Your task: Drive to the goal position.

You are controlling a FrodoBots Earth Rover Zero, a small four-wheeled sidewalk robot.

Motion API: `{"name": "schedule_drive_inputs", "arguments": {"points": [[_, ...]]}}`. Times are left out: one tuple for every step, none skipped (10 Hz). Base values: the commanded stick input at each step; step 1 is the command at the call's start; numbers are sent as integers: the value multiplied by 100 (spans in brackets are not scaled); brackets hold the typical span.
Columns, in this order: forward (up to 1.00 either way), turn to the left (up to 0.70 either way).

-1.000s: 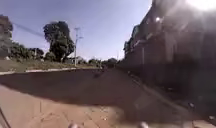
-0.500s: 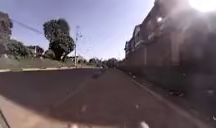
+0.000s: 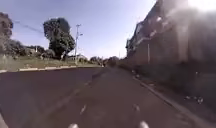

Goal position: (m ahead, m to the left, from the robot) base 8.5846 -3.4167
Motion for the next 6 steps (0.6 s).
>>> {"name": "schedule_drive_inputs", "arguments": {"points": [[100,-1],[100,-32],[100,-40],[100,-40],[100,-37],[100,-16]]}}
